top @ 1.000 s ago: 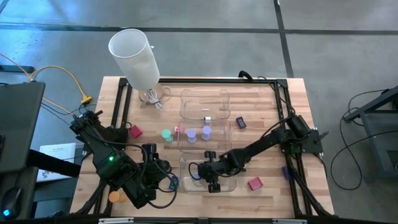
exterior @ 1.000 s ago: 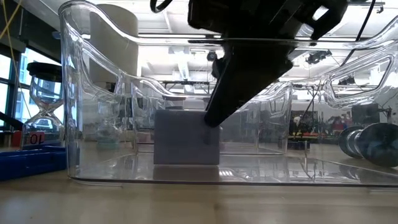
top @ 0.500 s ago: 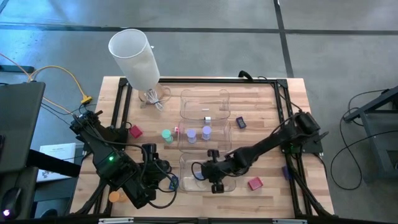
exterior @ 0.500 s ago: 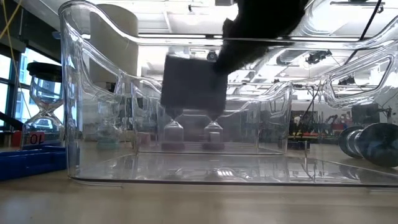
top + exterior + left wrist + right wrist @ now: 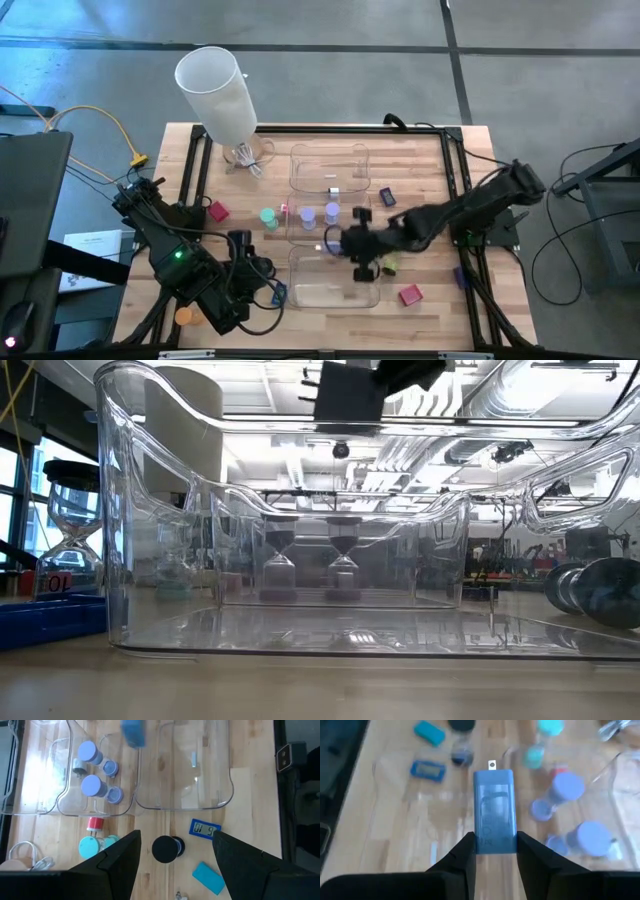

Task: Pick & Place Office items
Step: Put the purple charger adapter into the top transparent bin

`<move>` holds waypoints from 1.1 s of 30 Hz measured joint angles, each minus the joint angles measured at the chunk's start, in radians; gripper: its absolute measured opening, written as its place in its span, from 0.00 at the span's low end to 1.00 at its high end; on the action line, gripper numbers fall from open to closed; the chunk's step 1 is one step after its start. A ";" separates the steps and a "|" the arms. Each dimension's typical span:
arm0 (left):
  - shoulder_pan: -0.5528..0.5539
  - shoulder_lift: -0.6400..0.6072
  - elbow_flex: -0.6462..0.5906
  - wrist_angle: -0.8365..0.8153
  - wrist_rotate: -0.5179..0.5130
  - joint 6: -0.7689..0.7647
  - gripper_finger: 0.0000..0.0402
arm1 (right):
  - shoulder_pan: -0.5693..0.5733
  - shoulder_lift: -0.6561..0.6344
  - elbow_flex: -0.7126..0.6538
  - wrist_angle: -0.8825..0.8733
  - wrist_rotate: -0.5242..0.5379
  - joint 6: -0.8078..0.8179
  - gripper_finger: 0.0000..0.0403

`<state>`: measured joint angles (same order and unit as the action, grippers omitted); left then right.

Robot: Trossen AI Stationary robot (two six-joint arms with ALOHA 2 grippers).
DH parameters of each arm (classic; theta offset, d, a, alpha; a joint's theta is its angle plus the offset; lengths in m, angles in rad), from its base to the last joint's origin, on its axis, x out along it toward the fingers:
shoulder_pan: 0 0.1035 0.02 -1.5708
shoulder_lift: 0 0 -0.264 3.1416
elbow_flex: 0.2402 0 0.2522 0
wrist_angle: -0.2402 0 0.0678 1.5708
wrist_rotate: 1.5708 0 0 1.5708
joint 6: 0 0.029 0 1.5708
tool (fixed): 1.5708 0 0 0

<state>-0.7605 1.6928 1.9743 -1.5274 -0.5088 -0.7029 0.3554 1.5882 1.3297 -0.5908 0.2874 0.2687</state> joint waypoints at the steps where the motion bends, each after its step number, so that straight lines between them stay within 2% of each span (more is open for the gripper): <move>1: 0.000 0.000 0.000 -0.003 0.000 0.000 0.59 | -0.015 -0.018 0.000 -0.020 -0.002 -0.009 0.25; 7: 0.000 0.000 0.000 -0.025 0.000 0.005 0.59 | -0.174 -0.077 0.000 -0.060 -0.036 -0.104 0.25; 16: 0.025 0.000 0.000 -0.035 0.000 0.053 0.59 | -0.529 -0.060 -0.001 -0.046 -0.242 -0.247 0.25; 22: 0.070 0.000 0.000 -0.045 0.001 0.124 0.59 | -0.700 -0.040 -0.001 -0.024 -0.373 -0.332 0.25; 27: 0.132 0.000 0.000 -0.044 0.002 0.202 0.59 | -0.798 0.024 0.000 -0.036 -0.451 -0.356 0.25; 33: 0.214 0.000 0.000 -0.044 0.004 0.273 0.59 | -0.822 0.133 -0.001 -0.029 -0.474 -0.405 0.25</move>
<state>-0.5465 1.6924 1.9739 -1.5715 -0.5045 -0.4294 -0.4665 1.7210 1.3289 -0.6197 -0.1867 -0.1363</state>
